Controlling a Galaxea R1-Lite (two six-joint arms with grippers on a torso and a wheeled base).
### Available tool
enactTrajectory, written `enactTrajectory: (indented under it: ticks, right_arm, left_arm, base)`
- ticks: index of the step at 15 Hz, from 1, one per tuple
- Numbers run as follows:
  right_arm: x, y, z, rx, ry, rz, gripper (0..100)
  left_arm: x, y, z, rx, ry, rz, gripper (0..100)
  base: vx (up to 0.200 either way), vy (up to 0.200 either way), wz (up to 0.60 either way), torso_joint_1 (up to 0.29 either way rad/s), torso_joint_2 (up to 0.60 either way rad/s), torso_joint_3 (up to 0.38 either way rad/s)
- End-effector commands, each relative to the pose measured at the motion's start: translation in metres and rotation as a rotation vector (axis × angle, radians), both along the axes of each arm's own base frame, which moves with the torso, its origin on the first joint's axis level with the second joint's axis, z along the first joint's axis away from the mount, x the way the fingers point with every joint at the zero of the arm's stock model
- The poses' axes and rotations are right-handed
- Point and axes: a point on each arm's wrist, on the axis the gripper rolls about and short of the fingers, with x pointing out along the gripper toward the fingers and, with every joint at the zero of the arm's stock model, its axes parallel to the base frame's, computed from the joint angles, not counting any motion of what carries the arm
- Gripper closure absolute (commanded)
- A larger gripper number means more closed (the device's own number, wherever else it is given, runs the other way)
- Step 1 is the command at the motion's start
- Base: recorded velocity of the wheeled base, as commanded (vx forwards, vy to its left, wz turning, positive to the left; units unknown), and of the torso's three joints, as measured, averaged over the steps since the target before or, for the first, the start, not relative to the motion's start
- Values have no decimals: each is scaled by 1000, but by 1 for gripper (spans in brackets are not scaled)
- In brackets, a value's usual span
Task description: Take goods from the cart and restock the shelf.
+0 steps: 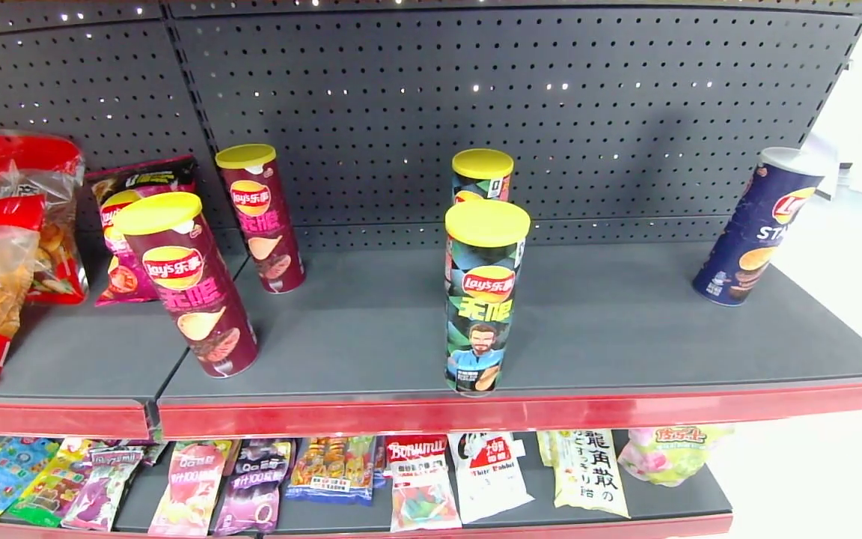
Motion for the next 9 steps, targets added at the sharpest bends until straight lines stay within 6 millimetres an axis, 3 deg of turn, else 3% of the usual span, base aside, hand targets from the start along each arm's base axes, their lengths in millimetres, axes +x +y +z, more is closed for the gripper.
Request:
enactTrajectory:
  ticks: [1, 2, 4, 5, 7, 9]
  right_arm:
    - [10, 4, 5, -17, 78, -184, 0]
    - [12, 5, 5, -18, 97, -230, 0]
    - [9, 8, -18, -12, 125, -310, 0]
    - [7, 8, -28, -8, 116, -280, 0]
    - [0, 12, -40, 64, -16, 37, 0]
    - [0, 13, -42, 100, -47, 12, 0]
  left_arm:
    - [0, 0, 0, 0, 2, 0, 0]
    - [0, 0, 0, 0, 2, 0, 0]
    - [0, 0, 0, 0, 2, 0, 0]
    - [0, 0, 0, 0, 0, 0, 0]
    - [0, 0, 0, 0, 0, -14, 0]
    - [0, 0, 0, -1, 0, -14, 0]
  base:
    - [0, 0, 0, 0, 0, 0]
    - [0, 0, 0, 0, 0, 0]
    - [0, 0, 0, 0, 0, 0]
    - [0, 0, 0, 0, 0, 0]
    - [0, 0, 0, 0, 0, 0]
    - [0, 0, 0, 0, 0, 0]
